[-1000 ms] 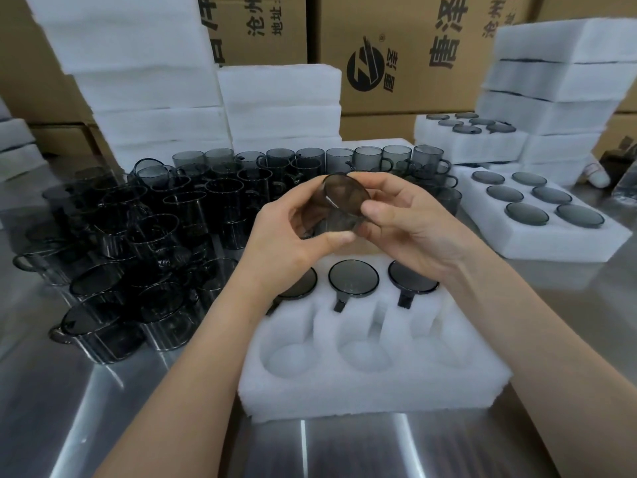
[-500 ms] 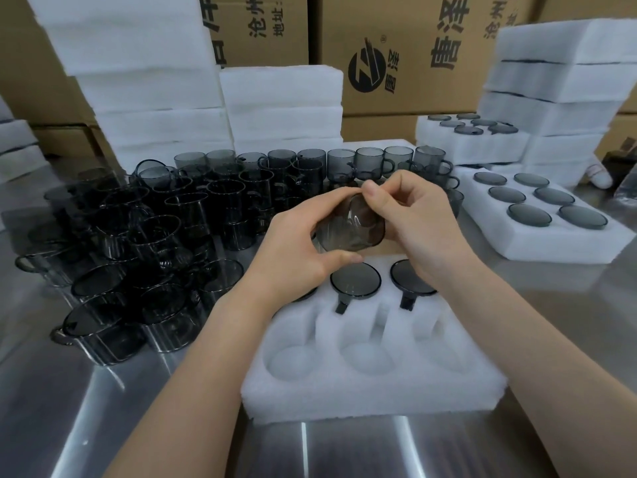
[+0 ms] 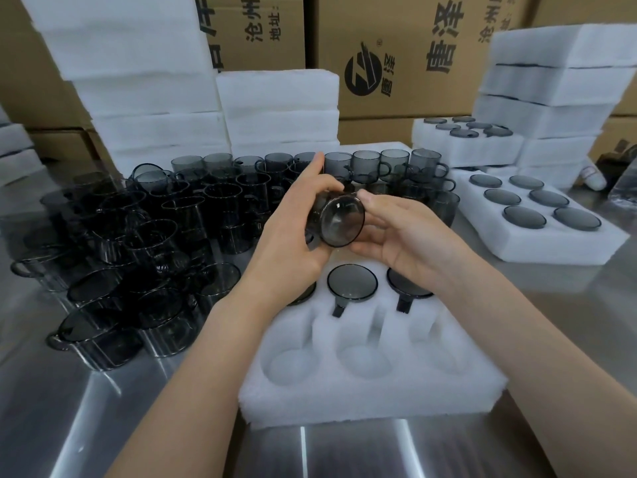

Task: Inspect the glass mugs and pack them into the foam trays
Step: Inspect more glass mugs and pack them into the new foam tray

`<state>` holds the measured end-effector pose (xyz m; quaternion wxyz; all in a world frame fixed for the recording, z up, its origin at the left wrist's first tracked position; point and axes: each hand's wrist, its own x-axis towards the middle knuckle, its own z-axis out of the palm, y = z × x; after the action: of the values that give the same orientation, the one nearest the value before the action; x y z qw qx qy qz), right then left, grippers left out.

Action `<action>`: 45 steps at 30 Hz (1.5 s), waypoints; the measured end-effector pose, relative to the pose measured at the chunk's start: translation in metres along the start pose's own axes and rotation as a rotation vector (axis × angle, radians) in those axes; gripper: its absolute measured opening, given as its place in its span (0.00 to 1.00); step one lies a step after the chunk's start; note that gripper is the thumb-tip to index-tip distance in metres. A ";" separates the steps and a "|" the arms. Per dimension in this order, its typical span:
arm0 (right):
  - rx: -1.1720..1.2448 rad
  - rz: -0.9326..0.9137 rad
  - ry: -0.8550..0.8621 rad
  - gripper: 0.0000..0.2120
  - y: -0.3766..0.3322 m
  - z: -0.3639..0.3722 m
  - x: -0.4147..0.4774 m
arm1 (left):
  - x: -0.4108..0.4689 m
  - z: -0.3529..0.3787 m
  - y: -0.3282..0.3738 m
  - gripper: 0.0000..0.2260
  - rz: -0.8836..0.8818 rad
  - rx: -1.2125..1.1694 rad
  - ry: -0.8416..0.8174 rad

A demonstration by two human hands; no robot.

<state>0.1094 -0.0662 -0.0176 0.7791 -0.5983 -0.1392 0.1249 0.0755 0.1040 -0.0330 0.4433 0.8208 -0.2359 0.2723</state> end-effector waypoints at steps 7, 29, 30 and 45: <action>0.034 -0.062 -0.006 0.09 0.005 -0.004 0.003 | 0.001 0.002 0.000 0.42 -0.154 -0.109 -0.090; 0.175 0.002 -0.272 0.16 -0.002 0.010 -0.005 | 0.004 0.001 0.003 0.27 0.112 0.004 0.115; 0.170 0.027 -0.262 0.17 -0.002 0.010 -0.005 | 0.004 0.001 0.003 0.26 0.144 0.040 0.113; 0.115 -0.109 -0.336 0.14 -0.003 0.007 -0.010 | 0.002 0.002 -0.001 0.22 0.225 0.168 0.245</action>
<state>0.0978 -0.0643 -0.0138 0.7836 -0.5149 -0.2923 0.1882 0.0776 0.1027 -0.0331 0.3653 0.7842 -0.2468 0.4366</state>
